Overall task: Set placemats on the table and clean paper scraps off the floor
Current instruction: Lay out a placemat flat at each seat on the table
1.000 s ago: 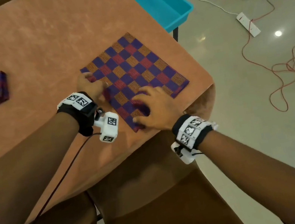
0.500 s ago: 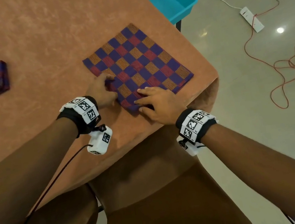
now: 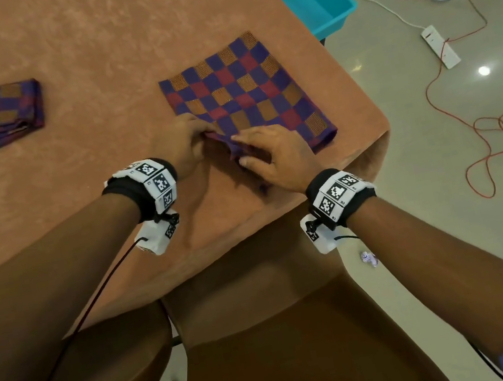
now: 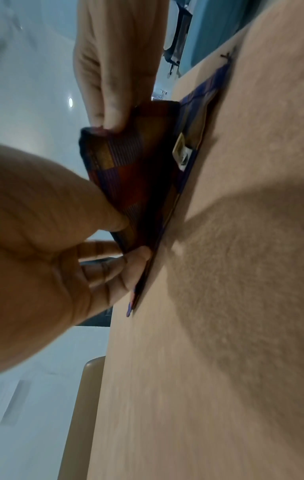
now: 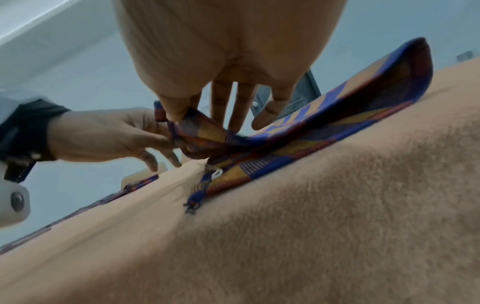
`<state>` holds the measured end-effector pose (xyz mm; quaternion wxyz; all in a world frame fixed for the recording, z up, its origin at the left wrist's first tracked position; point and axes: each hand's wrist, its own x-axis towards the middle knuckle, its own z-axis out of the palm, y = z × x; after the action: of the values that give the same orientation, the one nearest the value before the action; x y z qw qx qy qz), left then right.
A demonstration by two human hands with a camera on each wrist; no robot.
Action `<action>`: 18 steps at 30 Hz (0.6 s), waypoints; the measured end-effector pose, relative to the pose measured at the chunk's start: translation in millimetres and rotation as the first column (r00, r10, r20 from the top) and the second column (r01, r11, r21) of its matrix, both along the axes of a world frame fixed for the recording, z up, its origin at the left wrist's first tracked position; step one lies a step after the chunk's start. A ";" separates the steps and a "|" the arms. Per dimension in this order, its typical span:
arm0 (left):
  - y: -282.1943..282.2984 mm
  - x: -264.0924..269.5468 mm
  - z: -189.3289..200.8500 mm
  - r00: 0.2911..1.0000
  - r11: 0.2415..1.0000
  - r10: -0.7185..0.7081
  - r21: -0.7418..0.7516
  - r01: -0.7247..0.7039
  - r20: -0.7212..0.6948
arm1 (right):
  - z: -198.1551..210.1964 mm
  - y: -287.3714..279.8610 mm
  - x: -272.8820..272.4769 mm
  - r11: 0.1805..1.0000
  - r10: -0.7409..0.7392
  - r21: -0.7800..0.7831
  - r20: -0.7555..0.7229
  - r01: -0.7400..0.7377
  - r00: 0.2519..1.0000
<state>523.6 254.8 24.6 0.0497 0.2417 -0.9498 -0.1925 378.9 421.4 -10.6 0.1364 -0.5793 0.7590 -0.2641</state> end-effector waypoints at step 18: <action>-41.6 256.2 5.2 0.926 0.961 0.278 -0.067 -0.270 0.255 | 10.8 -18.0 68.7 0.995 0.095 -0.004 -0.055 -0.095 0.994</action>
<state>779.8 213.2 29.8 -0.0462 0.3944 -0.9077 -0.1353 447.5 403.3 0.3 0.1262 -0.6221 0.7331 -0.2440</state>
